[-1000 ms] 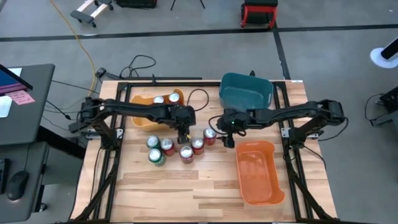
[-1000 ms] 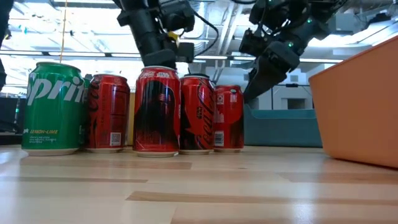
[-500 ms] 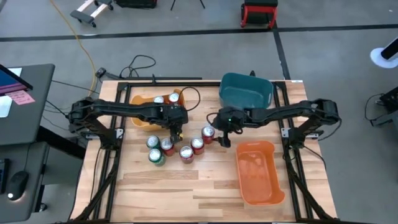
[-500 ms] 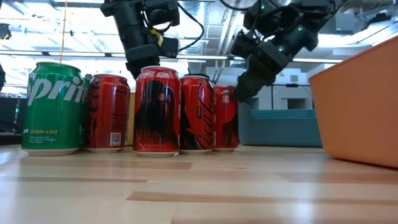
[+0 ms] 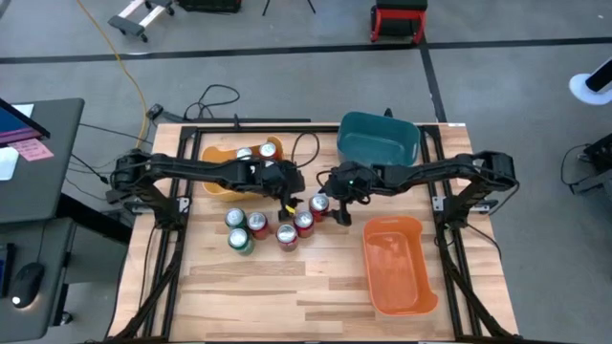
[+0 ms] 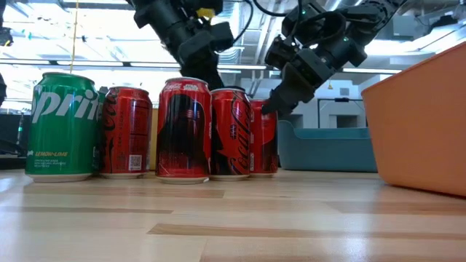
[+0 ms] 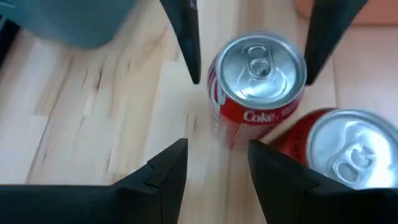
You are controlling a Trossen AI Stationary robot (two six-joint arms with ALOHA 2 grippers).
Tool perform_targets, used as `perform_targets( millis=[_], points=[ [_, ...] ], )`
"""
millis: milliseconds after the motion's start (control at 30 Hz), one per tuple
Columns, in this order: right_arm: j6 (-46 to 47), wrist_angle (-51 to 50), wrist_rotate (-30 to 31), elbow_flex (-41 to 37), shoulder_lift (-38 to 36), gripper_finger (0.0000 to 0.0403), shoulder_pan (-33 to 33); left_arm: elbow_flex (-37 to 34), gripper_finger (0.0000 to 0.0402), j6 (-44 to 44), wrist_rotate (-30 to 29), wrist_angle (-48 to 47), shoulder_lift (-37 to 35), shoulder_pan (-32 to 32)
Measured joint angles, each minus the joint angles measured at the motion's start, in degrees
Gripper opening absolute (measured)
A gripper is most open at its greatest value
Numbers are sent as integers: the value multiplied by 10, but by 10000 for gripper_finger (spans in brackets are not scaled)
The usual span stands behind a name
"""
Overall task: Sort soda cans
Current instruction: Put the top right red soda can into the blue bin
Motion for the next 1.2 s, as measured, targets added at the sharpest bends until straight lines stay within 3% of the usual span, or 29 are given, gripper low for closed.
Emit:
perform_targets(
  millis=[300,600,933,1200],
  points=[
    [22,17,-1,0,11,376,-3,-1,164,3,15,47,47,-2],
    [31,26,-1,2,32,322,-5,-1,164,7,30,79,55,-3],
    [48,-44,11,-1,-20,305,-14,-1,164,-11,-24,43,25,-3],
    [42,-103,50,-2,-116,303,-37,-1,164,-42,-48,-19,-40,-5]
  ],
)
